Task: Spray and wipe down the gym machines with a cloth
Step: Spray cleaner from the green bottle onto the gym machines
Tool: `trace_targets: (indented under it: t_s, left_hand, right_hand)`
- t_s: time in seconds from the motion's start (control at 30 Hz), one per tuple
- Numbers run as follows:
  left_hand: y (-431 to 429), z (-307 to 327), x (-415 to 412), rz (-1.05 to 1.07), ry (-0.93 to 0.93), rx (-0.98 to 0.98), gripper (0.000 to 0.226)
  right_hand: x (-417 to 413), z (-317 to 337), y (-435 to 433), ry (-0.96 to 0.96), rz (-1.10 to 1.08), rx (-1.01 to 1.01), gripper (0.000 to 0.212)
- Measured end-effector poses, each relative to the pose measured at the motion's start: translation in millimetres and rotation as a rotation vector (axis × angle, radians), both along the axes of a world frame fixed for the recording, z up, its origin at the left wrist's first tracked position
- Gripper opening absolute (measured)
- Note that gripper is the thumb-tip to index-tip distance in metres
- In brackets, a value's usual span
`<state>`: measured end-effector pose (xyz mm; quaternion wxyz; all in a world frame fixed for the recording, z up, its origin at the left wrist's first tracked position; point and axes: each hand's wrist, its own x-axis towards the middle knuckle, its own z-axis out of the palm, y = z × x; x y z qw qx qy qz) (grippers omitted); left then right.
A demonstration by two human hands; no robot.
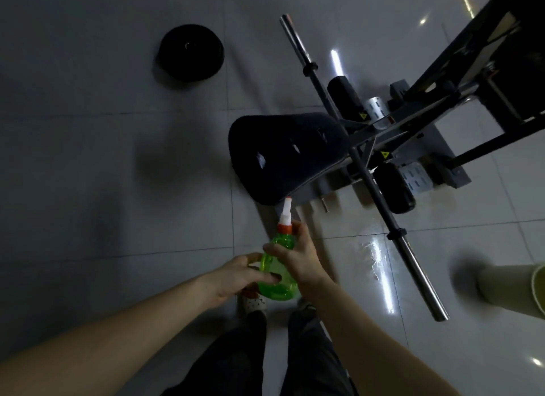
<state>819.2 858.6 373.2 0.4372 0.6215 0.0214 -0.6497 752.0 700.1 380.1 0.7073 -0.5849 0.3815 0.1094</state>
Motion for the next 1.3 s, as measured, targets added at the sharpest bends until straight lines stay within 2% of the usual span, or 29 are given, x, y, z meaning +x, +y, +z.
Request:
trace_targets:
  t_s: [0.17,0.33,0.5,0.57,0.73,0.87,1.13,1.3]
  left_hand:
    - [34,7,-4,0.083,-0.007,0.031,0.043]
    - [62,10,-5,0.132,-0.021,0.052,0.036]
    - [88,8,-4,0.212,-0.047,0.039,0.055]
    - [94,7,-1,0.253,-0.055,0.032,0.056]
    - [97,9,15,0.347,-0.039,-0.014,0.051]
    - [95,16,36,0.391,-0.044,-0.044,0.034]
    - [99,35,94,0.425,-0.069,-0.074,0.056]
    - [86,45,134,0.482,-0.105,-0.032,0.049]
  right_hand:
    - [9,-4,28,0.004,0.133,0.046,0.072]
    - [22,-8,58,0.020,0.152,0.056,0.066]
    - [35,-7,77,0.049,0.225,0.121,0.070]
    - [43,-5,82,0.049,0.240,0.106,0.071]
    - [73,0,89,0.029,0.234,0.009,0.063]
    - [102,5,90,0.022,0.252,-0.035,0.073]
    - [167,25,93,-0.022,0.226,-0.072,0.064]
    - [207,28,89,-0.052,0.173,-0.076,0.068]
